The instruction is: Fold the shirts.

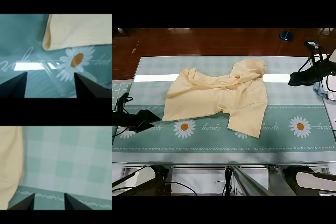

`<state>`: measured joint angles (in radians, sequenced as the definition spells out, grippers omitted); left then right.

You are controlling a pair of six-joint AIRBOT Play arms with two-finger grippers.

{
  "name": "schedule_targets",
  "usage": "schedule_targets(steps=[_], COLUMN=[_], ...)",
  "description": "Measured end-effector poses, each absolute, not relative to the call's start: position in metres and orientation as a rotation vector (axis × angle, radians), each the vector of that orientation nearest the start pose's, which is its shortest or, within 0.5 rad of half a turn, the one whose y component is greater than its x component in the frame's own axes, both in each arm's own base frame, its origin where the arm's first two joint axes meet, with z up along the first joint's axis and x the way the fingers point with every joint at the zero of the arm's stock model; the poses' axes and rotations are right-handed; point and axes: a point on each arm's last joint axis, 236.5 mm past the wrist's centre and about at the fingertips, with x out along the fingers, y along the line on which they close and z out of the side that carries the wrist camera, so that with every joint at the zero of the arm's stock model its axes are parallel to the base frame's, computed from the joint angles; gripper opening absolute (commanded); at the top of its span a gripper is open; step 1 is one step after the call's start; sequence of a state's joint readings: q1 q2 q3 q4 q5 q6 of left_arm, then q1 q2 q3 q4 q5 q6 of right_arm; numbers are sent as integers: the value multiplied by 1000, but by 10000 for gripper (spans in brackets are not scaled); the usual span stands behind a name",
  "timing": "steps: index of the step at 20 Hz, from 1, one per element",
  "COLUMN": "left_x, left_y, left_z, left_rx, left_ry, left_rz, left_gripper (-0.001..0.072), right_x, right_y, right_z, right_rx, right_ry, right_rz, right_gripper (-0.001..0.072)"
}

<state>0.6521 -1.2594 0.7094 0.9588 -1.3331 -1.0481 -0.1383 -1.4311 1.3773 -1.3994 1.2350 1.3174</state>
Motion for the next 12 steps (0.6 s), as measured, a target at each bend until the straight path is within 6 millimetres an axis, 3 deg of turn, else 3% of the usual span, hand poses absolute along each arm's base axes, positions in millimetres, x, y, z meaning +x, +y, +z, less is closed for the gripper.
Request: schedule_targets(steps=[7, 12], left_x=[275, 286], left_y=[11, -7], left_z=[-90, -101], left_rx=[-983, -1022], left_ry=[1392, 1405], left_rz=[-244, -270], left_gripper=[667, 637], right_x=[418, 416], right_y=[-19, -17], right_z=[20, 19], right_rx=[28, 32], right_ry=[1273, 1281], right_rz=[176, 185], right_gripper=[459, 459])
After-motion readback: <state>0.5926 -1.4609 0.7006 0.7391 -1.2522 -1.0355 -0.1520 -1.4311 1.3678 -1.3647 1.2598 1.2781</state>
